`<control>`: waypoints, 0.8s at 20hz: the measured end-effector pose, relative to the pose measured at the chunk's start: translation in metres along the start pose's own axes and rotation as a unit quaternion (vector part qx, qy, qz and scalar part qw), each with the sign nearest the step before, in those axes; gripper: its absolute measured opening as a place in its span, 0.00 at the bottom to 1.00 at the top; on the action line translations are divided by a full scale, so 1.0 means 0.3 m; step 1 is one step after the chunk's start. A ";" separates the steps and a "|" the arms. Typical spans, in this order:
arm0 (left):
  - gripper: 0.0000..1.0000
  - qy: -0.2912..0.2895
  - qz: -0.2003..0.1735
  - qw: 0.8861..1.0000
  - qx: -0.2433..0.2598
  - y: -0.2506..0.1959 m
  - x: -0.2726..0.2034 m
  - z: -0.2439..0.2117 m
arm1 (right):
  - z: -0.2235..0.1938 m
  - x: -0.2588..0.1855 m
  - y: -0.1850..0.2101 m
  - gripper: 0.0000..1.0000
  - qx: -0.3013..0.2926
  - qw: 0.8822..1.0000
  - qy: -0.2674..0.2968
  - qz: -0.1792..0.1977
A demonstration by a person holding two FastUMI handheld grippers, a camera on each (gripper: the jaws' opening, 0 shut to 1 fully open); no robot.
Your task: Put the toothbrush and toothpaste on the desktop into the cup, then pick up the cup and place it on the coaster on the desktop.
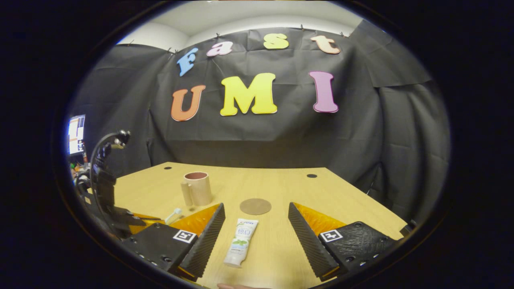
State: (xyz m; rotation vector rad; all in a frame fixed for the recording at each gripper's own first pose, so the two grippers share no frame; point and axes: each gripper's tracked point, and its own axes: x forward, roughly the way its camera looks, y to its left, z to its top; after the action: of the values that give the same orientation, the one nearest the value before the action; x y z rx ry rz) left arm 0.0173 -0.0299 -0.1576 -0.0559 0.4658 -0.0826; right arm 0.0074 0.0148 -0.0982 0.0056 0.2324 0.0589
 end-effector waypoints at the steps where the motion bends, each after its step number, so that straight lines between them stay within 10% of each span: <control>1: 0.09 -0.018 0.000 1.000 0.003 0.000 -0.024 0.040 | -0.001 -0.002 -0.002 0.96 0.001 1.000 0.001 0.000; 7: 0.08 -0.169 0.013 0.985 0.025 -0.008 -0.235 0.373 | -0.016 0.013 0.015 0.96 -0.003 1.000 0.010 0.001; 16: 0.08 -0.189 0.008 0.982 0.016 -0.010 -0.283 0.391 | -0.227 0.098 0.105 0.96 -0.005 0.991 0.135 0.025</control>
State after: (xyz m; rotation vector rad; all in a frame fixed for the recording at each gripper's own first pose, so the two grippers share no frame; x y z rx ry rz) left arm -0.0054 -0.0210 -0.0149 -0.0351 0.0849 -0.0621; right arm 0.0185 0.0477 -0.1710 -0.0058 0.5026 0.1118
